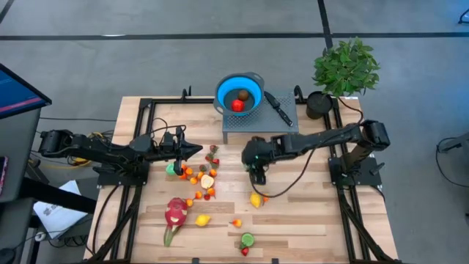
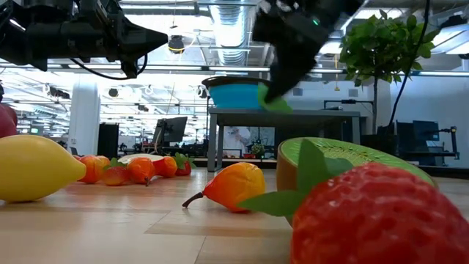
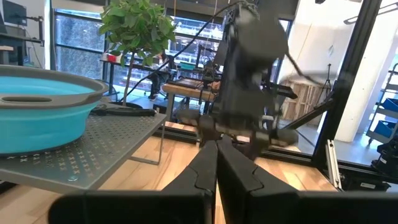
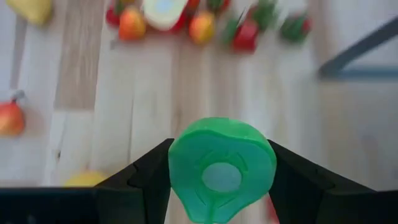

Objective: Pick & Place Fruit
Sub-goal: Put the right green pear into the strainer bowl

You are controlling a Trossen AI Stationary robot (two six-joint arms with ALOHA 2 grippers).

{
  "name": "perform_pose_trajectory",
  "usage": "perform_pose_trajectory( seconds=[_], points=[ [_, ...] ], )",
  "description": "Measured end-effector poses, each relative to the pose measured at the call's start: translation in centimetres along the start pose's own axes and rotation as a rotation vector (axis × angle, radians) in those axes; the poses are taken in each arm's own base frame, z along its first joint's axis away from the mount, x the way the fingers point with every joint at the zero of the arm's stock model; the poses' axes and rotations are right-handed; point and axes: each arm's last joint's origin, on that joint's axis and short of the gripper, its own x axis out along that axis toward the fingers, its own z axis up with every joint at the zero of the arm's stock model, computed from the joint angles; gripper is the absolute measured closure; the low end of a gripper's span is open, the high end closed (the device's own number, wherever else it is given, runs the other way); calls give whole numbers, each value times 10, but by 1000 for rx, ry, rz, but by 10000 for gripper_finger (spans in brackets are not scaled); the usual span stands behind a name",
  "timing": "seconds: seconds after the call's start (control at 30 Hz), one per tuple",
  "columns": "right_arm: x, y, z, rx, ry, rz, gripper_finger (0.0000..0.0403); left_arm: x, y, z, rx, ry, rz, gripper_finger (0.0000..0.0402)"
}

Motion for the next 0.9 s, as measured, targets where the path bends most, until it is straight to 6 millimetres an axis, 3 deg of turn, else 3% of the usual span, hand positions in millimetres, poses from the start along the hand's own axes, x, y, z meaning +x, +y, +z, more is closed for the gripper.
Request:
perform_pose_trajectory(
  seconds=[0.3, 0.5, 0.73, 0.9],
  points=[
    [-51, -42, 54, -97, -151, -82, 187, 0, 0, 0, 0, 0, 0, 401],
    [-78, -82, 72, -80, -242, -181, 199, 0, 0, 0, 0, 1, 0, 401],
    [-82, -125, 73, -43, -309, -286, 181, 0, 0, 0, 0, 1, 0, 401],
    [-65, -150, 68, -8, -254, -358, 200, 0, 0, 0, 0, 1, 0, 401]
  ],
)
